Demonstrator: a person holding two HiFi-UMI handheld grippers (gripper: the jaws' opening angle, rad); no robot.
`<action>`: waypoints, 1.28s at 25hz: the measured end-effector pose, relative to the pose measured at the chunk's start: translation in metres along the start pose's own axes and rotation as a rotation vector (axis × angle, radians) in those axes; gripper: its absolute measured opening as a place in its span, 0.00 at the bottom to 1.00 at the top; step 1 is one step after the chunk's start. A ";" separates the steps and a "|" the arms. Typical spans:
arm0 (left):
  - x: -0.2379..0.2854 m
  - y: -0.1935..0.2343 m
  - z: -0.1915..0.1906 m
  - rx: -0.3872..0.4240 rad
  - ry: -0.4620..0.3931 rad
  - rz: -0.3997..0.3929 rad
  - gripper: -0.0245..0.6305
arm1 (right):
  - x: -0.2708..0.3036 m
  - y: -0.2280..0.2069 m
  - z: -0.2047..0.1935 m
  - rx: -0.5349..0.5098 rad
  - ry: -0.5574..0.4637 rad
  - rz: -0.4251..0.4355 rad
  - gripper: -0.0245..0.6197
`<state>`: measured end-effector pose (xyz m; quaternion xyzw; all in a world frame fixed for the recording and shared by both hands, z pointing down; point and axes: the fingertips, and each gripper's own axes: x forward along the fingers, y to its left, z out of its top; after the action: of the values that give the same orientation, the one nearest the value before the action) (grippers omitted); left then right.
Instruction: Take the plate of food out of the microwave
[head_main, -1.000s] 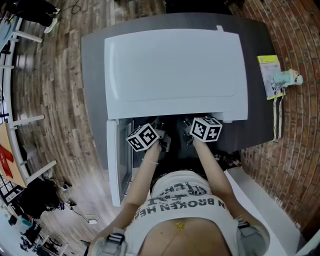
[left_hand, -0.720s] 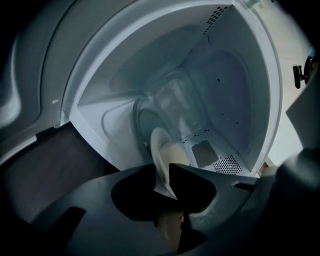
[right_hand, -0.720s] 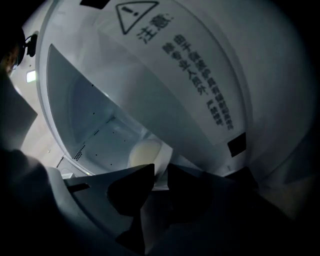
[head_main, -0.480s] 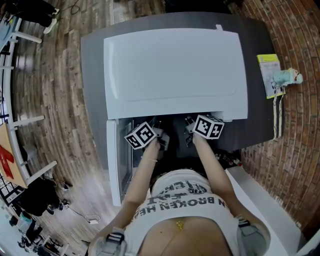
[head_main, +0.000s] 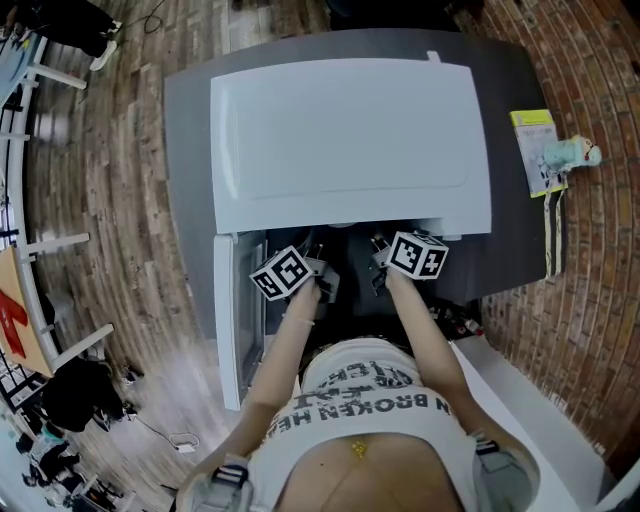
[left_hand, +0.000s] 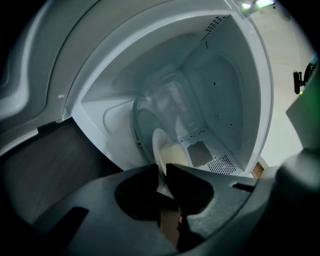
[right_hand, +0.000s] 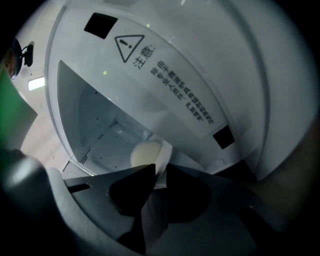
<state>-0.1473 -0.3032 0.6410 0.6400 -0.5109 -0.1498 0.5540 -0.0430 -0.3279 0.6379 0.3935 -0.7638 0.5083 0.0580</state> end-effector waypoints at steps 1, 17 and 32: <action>-0.001 0.000 0.000 0.000 0.000 -0.003 0.12 | -0.001 0.001 0.000 0.002 -0.001 0.002 0.14; -0.019 -0.010 -0.007 0.011 -0.003 -0.031 0.12 | -0.018 0.010 -0.008 -0.004 -0.023 0.009 0.14; -0.051 -0.012 -0.021 0.029 0.027 -0.079 0.12 | -0.042 0.025 -0.032 -0.009 -0.062 -0.004 0.14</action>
<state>-0.1474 -0.2516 0.6187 0.6696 -0.4798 -0.1558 0.5451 -0.0409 -0.2739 0.6142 0.4101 -0.7668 0.4924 0.0370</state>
